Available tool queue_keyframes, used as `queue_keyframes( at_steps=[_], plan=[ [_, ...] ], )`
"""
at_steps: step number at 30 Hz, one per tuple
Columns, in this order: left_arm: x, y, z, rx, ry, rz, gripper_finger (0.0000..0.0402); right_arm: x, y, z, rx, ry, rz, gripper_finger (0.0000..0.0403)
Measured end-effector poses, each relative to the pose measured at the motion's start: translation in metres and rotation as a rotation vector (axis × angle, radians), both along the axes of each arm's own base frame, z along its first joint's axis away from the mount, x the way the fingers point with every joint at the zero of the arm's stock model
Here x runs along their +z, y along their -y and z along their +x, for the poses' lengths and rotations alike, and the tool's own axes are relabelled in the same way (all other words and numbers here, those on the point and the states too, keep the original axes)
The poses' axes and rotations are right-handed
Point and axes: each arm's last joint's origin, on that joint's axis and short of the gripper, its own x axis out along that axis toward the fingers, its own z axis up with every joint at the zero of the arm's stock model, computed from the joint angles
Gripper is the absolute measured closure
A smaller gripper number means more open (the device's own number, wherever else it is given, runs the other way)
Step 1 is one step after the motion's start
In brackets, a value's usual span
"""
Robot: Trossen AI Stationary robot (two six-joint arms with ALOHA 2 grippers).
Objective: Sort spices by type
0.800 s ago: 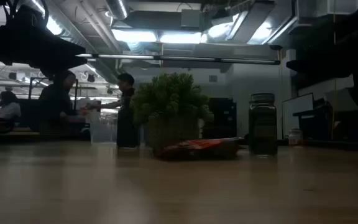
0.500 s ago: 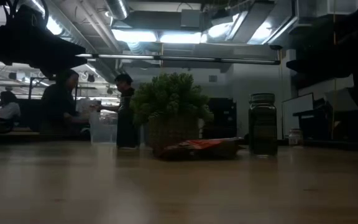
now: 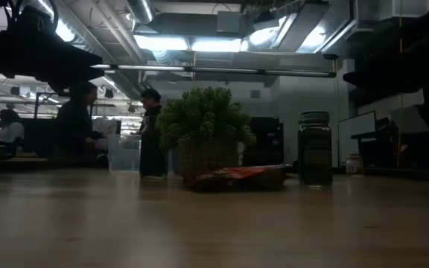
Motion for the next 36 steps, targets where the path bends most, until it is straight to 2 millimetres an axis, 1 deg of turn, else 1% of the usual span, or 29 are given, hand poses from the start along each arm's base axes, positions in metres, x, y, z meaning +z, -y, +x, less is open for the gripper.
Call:
queue_keyframes(
  at_steps=[25,30,36],
  plan=[
    [0.0,0.0,0.0,0.0,0.002,-0.003,0.0155,0.0,0.0,0.0,0.0,0.001,0.0,0.0079],
    [0.0,0.0,0.0,-0.003,0.024,-0.052,0.0155,0.0,0.0,0.0,0.0,0.0,0.0,0.0079],
    [0.0002,0.0,0.0,-0.011,0.074,-0.158,0.0155,0.0,0.0,0.0,0.0,0.0,0.0,0.0079]
  ],
)
